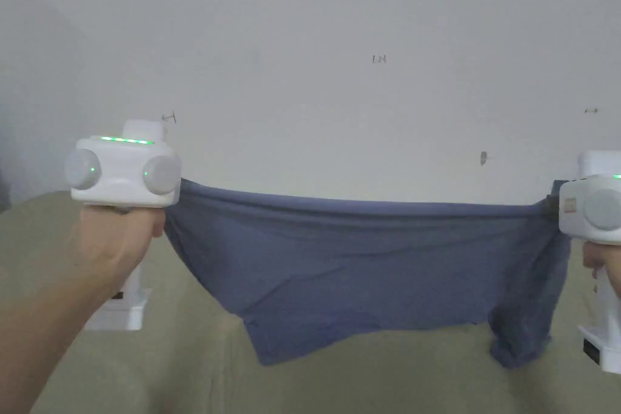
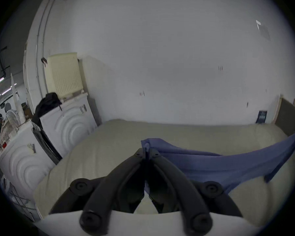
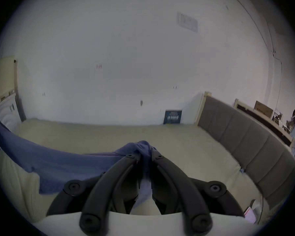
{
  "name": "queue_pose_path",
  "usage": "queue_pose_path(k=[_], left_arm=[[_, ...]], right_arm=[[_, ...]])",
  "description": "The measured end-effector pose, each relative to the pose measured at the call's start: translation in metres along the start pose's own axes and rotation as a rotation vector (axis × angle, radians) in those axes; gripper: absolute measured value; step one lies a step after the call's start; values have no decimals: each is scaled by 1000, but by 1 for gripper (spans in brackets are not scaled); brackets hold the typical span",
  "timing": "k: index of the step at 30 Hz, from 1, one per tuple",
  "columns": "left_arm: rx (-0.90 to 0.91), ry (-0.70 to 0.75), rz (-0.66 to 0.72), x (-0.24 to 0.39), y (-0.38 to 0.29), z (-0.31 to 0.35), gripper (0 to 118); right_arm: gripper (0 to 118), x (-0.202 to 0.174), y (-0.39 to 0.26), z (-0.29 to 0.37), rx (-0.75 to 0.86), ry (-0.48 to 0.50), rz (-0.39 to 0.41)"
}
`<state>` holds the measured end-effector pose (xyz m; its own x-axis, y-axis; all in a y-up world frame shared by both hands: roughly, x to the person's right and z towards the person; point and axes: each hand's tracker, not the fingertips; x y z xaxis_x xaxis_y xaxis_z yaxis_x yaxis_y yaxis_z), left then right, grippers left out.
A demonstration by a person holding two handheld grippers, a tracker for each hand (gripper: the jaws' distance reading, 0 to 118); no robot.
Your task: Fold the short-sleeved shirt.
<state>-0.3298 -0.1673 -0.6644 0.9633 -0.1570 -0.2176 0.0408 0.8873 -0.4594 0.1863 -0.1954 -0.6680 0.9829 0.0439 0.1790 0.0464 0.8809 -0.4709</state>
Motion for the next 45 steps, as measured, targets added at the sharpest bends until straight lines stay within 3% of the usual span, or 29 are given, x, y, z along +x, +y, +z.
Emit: queue_pose_path(k=[2, 6, 8, 13, 15, 23, 26, 30, 37, 40, 41, 42, 43, 44, 45], left_arm=[[-36, -13, -33, 3, -32, -3, 2], [-98, -56, -34, 1, -86, 11, 2], [-124, -65, -48, -2, -112, 26, 2], [-157, -106, -74, -20, -154, 88, 2], [-173, -132, -69, -37, -165, 117, 2], [-288, -295, 13, -96, -247, 219, 2], [-346, -300, -30, -99, -298, 235, 2], [-417, -302, 17, -101, -342, 230, 2], [-440, -305, 92, -104, -356, 221, 2], [-422, -315, 89, -106, -352, 223, 8], [-413, -311, 87, -107, -350, 225, 8], [-406, -289, 81, -108, -349, 228, 28], [-407, -282, 80, -110, -349, 229, 77], [-401, -277, 82, -113, -350, 232, 110], [-375, -264, 87, -116, -350, 238, 118]], right_arm=[[13, 9, -30, -18, -44, 22, -14], [13, 24, -86, 12, -69, 31, -14], [13, 12, -120, 57, -104, 4, 13], [13, 34, -174, 134, -117, 24, 24], [13, 44, -187, 165, -138, 27, -7], [13, 70, -272, 279, -195, 94, 37], [13, 67, -308, 292, -243, 82, 50], [13, 64, -342, 281, -309, 64, 27], [14, 63, -353, 267, -324, 31, 21], [36, 60, -352, 272, -306, 17, 28], [36, 55, -348, 277, -295, -9, 35], [65, 51, -345, 280, -279, -16, 38], [112, 46, -343, 287, -269, -10, 34], [115, 39, -337, 297, -214, 33, 49], [110, 31, -327, 300, -179, 47, 34]])
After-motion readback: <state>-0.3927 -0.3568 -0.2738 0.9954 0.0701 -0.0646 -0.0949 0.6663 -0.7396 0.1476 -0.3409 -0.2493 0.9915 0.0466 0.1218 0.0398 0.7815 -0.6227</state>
